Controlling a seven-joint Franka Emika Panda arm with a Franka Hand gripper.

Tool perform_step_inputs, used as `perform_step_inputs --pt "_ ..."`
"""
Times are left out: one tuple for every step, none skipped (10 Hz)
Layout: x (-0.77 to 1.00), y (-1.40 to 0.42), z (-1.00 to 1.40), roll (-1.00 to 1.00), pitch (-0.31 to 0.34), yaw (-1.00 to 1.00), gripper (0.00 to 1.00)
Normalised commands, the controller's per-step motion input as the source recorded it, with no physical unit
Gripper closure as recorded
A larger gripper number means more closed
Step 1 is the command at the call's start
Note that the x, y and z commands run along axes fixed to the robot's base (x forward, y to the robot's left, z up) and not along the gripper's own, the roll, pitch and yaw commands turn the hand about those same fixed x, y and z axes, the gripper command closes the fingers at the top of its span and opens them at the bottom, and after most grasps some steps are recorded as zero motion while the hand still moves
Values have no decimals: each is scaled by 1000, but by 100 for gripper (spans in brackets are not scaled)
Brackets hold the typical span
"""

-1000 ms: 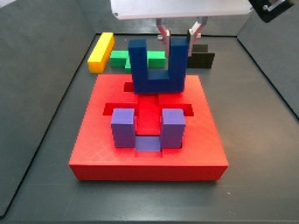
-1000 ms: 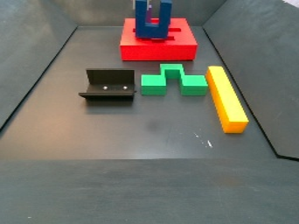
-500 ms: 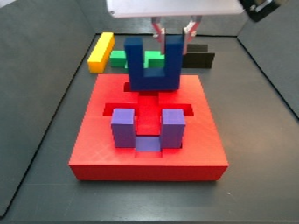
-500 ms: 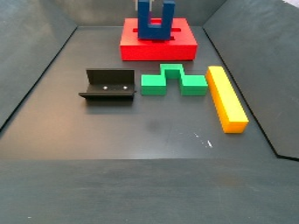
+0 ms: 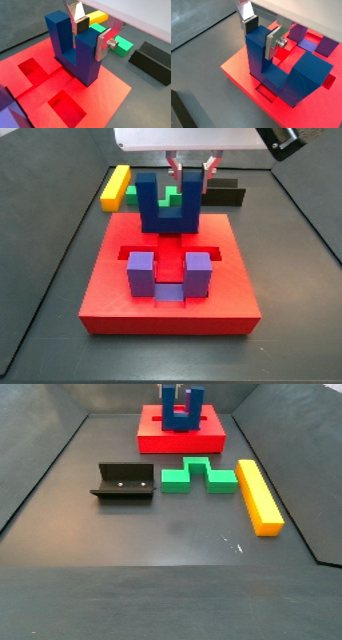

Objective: Pick up the blue object. Move up. Move to above the board. Insert the blue object.
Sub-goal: Insert the blue object.

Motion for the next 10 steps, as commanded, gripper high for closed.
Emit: perform_step_inputs --pt "-34 203 -83 1 -120 123 100" --pt "-11 20 -249 50 -99 109 100" --pt "0 0 -349 51 -93 86 100" --pt "0 -103 -400 69 -81 54 100" --pt "0 -229 -477 81 -86 0 100" --pt "0 -194 -611 93 -140 0 100" --pt "0 -123 -620 114 -164 11 100" --pt "40 0 -557 129 -169 51 100" --pt "166 0 -526 153 -143 51 100" --pt "411 0 -563 117 -60 0 100"
